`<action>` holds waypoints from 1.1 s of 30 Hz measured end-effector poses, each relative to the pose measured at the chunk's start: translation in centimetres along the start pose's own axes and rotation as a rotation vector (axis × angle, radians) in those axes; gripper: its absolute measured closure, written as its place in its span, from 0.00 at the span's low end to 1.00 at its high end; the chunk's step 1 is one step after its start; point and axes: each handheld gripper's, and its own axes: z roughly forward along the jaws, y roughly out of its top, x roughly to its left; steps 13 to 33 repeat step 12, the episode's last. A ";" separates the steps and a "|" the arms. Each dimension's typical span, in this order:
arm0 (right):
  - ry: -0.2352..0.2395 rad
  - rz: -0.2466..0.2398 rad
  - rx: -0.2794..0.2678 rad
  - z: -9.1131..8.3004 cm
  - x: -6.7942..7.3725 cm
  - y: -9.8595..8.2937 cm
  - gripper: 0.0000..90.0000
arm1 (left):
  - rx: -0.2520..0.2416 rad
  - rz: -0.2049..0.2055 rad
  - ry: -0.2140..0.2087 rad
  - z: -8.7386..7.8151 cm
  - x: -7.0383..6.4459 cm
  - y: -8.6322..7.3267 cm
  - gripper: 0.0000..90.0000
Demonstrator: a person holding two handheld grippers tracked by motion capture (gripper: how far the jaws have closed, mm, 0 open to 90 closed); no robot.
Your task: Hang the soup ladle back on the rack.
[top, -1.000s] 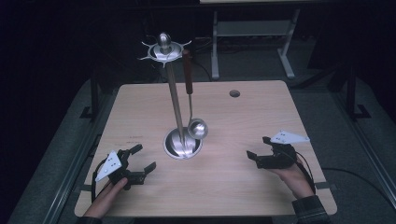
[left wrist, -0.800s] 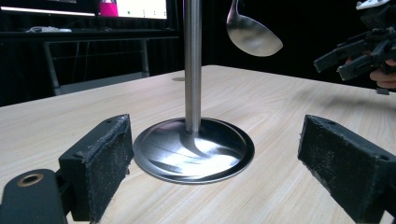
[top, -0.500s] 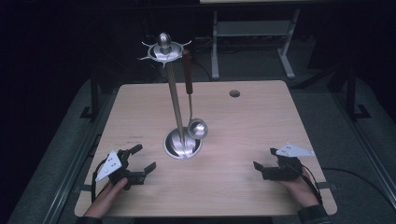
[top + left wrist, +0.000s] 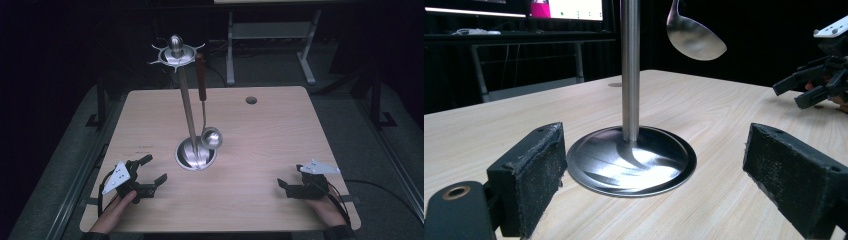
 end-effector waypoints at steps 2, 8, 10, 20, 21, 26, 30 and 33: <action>-0.003 0.006 -0.003 0.0 -0.1 0.0 0.12 | 0.001 0.001 0.000 0.0 0.0 0.0 0.11; -0.002 0.017 -0.003 0.0 -0.2 0.0 0.12 | 0.000 -0.001 0.000 0.0 0.0 0.0 0.11; 0.000 0.015 -0.002 0.0 -0.2 0.0 0.12 | 0.001 0.000 0.000 0.0 0.0 0.0 0.11; 0.000 0.016 -0.003 0.0 -0.2 0.0 0.12 | 0.002 0.000 0.000 0.0 0.0 0.0 0.11; 0.000 0.016 -0.003 0.0 -0.2 0.0 0.12 | 0.002 0.000 0.000 0.0 0.0 0.0 0.11; 0.000 0.016 -0.003 0.0 -0.2 0.0 0.12 | 0.002 0.000 0.000 0.0 0.0 0.0 0.11; 0.000 0.016 -0.003 0.0 -0.2 0.0 0.12 | 0.002 0.000 0.000 0.0 0.0 0.0 0.11; 0.000 0.016 -0.003 0.0 -0.2 0.0 0.12 | 0.002 0.000 0.000 0.0 0.0 0.0 0.11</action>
